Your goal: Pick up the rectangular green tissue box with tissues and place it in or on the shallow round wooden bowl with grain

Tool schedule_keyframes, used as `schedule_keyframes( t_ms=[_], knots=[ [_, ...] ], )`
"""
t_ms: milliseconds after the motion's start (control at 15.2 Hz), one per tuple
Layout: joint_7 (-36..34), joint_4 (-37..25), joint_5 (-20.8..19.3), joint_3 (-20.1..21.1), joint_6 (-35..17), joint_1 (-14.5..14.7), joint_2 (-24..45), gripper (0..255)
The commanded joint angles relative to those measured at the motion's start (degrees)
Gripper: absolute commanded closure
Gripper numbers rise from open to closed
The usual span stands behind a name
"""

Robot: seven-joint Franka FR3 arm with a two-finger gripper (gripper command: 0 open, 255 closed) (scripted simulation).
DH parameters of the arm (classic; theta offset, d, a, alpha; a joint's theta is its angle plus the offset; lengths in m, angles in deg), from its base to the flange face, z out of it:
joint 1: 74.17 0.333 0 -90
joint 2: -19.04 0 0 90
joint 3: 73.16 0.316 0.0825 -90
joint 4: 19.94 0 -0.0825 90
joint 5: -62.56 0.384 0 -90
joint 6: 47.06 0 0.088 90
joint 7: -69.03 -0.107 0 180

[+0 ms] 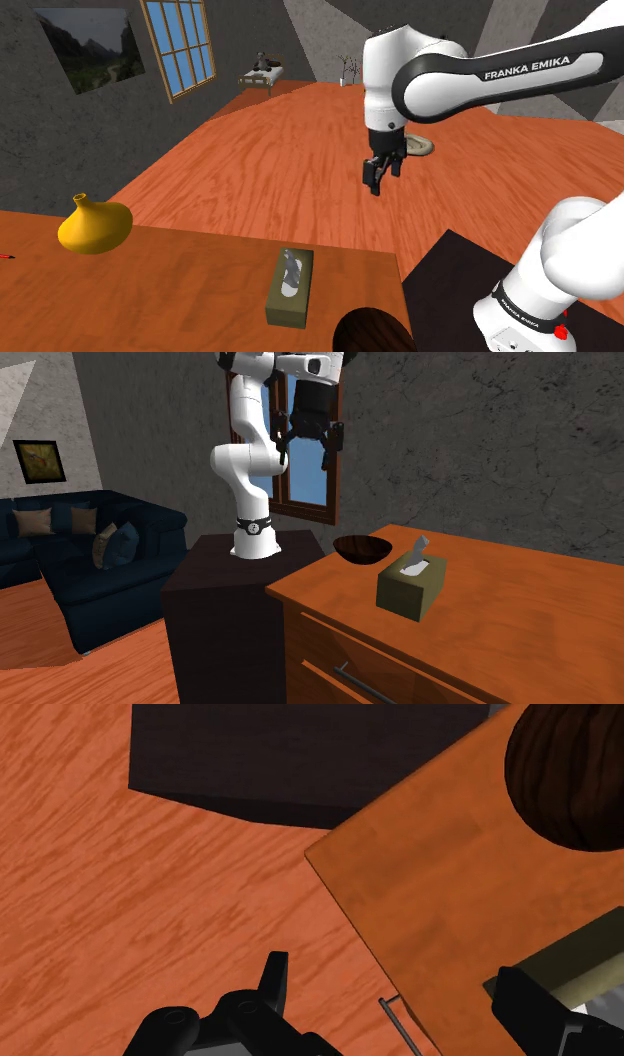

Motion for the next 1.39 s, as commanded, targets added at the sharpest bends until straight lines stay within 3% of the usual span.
schedule_keyframes(
  t_ms=[0,660,990,1320],
  knots=[
    [-2.54,-1.99,-0.91,2.29,-1.33,0.4,3.85,0],
    [-17.57,-17.42,-11.35,11.64,-3.04,3.97,27.06,0],
    [-24.37,-28.15,-18.63,13.01,-0.53,8.71,40.16,0],
    [-28.63,-41.34,-25.0,12.06,3.88,15.53,53.4,0]
  ],
)
